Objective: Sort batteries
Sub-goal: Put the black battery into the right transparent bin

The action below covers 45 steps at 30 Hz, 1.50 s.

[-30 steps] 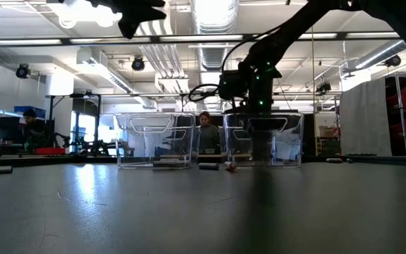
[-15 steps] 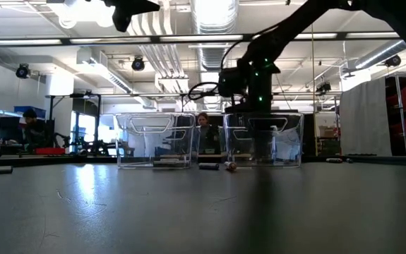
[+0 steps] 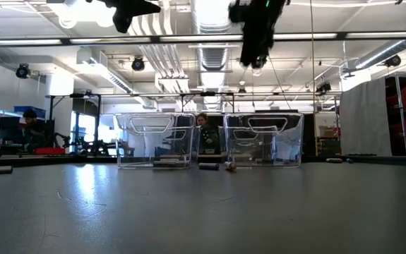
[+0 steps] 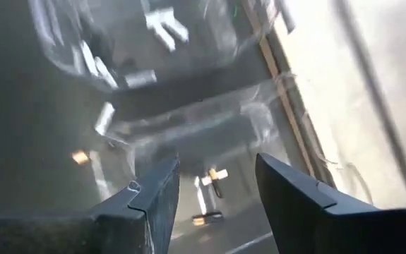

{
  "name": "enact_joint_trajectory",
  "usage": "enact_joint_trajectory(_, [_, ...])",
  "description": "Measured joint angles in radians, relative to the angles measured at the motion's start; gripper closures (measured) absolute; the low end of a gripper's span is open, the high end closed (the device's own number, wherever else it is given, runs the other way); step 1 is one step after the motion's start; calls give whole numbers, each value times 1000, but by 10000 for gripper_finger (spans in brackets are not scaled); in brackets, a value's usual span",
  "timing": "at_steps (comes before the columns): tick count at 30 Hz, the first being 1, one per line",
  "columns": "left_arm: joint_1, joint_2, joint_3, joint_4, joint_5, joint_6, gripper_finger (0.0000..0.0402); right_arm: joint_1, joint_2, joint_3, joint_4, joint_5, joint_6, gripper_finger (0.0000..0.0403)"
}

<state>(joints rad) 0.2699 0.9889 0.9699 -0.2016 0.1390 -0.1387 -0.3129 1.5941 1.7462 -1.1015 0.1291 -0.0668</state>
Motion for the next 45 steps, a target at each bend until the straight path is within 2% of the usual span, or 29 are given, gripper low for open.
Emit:
enact_joint_trajectory(6, [0, -7, 0, 0, 0, 13, 283, 262, -150, -110, 43, 240, 217, 236])
enact_joint_trajectory(11, [1, -20, 0, -6, -1, -14, 283, 427, -183, -288, 187, 318, 405, 242])
enact_joint_trajectory(15, [9, -48, 78, -196, -20, -13, 283, 527, -157, -443, 370, 328, 491, 243])
enact_joint_trajectory(19, [11, -52, 197, -452, -115, 19, 283, 598, -96, -551, 551, 406, 600, 228])
enact_joint_trajectory(25, [13, -51, 303, -622, -122, 180, 283, 631, 52, -573, 646, 570, 887, 194])
enact_joint_trajectory(30, [17, -52, 363, -711, -122, 363, 283, 628, 172, -557, 651, 607, 1119, 165])
enact_joint_trajectory(34, [17, -55, 378, -782, -122, 417, 283, 620, 243, -556, 648, 610, 1236, 146])
enact_joint_trajectory(36, [17, -61, 366, -804, -122, 440, 283, 614, 268, -556, 657, 610, 1276, 140])
enact_joint_trajectory(45, [17, -91, 277, -818, -122, 470, 283, 597, 356, -551, 674, 666, 1276, 131])
